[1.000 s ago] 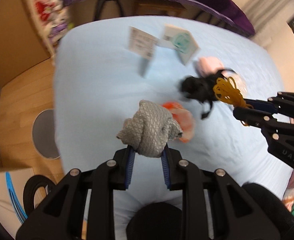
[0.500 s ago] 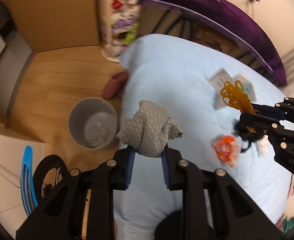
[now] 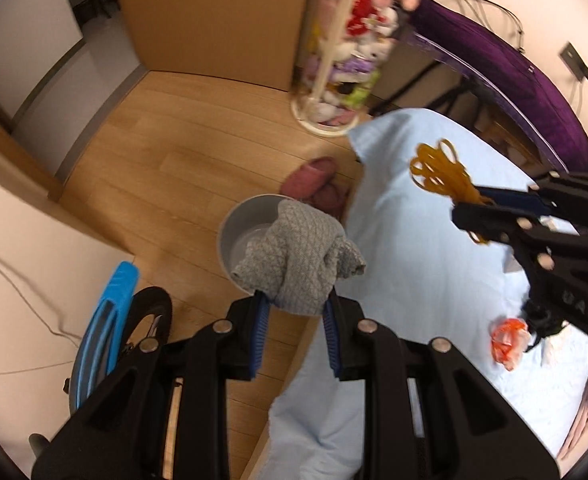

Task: Collect trash
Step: 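Carry the sock ball and orange cord toward the grey bin, then open the right gripper over the bin to drop the orange cord, then open the left gripper over the bin to drop the grey sock ball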

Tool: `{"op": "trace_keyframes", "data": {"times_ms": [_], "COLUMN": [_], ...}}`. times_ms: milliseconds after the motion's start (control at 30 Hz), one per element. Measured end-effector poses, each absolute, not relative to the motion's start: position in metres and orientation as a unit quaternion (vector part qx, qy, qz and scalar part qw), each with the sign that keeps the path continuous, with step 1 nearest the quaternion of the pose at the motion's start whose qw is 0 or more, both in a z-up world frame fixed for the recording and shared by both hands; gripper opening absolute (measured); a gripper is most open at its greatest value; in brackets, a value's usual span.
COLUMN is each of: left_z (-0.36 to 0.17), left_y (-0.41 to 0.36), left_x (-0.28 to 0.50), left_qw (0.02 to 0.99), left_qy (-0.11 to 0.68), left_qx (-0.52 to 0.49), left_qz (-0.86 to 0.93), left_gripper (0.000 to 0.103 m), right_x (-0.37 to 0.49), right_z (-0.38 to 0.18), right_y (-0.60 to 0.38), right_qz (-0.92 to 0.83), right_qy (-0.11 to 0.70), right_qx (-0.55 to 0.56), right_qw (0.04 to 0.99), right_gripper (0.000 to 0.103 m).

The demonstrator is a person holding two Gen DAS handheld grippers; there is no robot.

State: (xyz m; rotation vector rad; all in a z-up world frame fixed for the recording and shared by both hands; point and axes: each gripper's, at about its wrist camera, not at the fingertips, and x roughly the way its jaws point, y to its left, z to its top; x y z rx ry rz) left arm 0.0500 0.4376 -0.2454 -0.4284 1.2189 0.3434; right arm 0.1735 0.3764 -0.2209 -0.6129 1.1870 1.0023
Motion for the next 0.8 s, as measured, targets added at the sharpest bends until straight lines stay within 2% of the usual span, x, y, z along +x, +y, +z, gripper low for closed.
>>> {"op": "trace_keyframes", "data": {"times_ms": [233, 333, 367, 400, 800], "left_z": [-0.257, -0.262, -0.263, -0.264, -0.277], "left_y": [0.458, 0.461, 0.461, 0.461, 0.457], "left_x": [0.043, 0.044, 0.044, 0.045, 0.06], "left_qw": [0.779, 0.779, 0.779, 0.779, 0.783], "left_qy": [0.558, 0.555, 0.554, 0.554, 0.56], "left_qx": [-0.218, -0.223, -0.225, -0.225, -0.211], "left_qz": [0.184, 0.188, 0.189, 0.19, 0.169], "left_gripper": [0.025, 0.025, 0.025, 0.025, 0.025], "right_x": [0.177, 0.18, 0.182, 0.183, 0.187], "right_z": [-0.246, -0.255, -0.257, -0.258, -0.241], "right_y": [0.429, 0.441, 0.443, 0.444, 0.398], "right_qz": [0.463, 0.464, 0.464, 0.465, 0.429], "right_qy": [0.519, 0.514, 0.514, 0.513, 0.527], "right_qx": [-0.295, -0.302, -0.302, -0.302, -0.283], "right_qw": [0.655, 0.655, 0.655, 0.656, 0.677], "right_gripper": [0.018, 0.028, 0.037, 0.043, 0.043]}}
